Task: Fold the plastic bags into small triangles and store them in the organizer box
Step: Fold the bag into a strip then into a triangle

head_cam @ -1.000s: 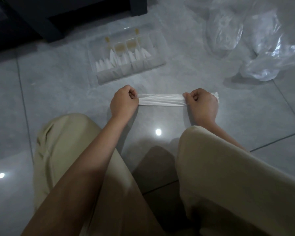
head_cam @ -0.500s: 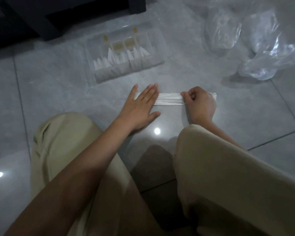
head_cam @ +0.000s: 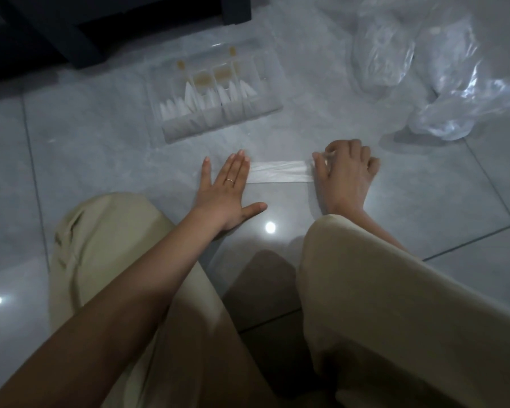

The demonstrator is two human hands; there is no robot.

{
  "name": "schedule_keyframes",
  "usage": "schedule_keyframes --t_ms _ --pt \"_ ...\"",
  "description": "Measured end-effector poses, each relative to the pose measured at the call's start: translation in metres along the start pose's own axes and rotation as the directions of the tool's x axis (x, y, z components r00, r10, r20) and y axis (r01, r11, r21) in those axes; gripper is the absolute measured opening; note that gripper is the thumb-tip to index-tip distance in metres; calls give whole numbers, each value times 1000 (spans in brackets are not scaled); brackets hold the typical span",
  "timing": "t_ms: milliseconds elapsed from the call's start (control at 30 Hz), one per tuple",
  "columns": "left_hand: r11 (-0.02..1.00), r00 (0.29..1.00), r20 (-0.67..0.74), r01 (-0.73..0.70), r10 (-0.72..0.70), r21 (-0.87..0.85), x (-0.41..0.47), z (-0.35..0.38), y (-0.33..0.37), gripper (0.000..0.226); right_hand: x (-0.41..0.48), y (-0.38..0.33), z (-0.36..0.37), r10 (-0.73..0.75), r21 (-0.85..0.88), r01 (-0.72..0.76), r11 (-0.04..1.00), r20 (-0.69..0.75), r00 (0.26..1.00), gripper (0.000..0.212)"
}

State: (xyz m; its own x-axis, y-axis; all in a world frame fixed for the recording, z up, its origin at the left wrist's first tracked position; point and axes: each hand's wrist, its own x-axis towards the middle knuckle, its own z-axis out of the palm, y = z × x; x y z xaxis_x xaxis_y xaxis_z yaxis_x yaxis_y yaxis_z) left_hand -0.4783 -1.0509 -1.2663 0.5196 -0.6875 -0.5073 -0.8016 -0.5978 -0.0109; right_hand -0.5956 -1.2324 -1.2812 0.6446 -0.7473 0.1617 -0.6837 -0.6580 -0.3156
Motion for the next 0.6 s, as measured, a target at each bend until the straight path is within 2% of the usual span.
schedule_keyframes --t_ms 67,100,133,200,267,333,467,600 --pt "1000 1000 -1 6 -6 8 0 0 1 94 -5 -14 -2 -233 37 235 971 -48 971 30" --pt "1000 1000 2 11 -11 10 1 0 2 95 -8 -23 -1 -391 63 391 918 -3 920 38" --pt "1000 1000 14 21 -22 19 2 -1 3 95 -14 -34 2 -527 100 519 849 95 844 48" --pt "995 997 64 43 -48 87 4 -3 6 93 -26 -54 10 -635 177 612 771 290 716 63" --pt "987 993 107 42 -59 156 4 -6 8 89 -33 -62 19 -621 201 596 778 391 679 70" --pt "986 995 92 31 -47 162 3 -6 8 90 -36 -59 27 -588 173 578 798 438 680 74" --pt "996 998 49 27 -31 82 2 -4 5 94 -34 -41 26 -542 117 562 819 478 691 82" --pt "998 998 52 27 -29 49 1 -6 6 100 -30 -19 16 -442 37 496 868 515 735 88"
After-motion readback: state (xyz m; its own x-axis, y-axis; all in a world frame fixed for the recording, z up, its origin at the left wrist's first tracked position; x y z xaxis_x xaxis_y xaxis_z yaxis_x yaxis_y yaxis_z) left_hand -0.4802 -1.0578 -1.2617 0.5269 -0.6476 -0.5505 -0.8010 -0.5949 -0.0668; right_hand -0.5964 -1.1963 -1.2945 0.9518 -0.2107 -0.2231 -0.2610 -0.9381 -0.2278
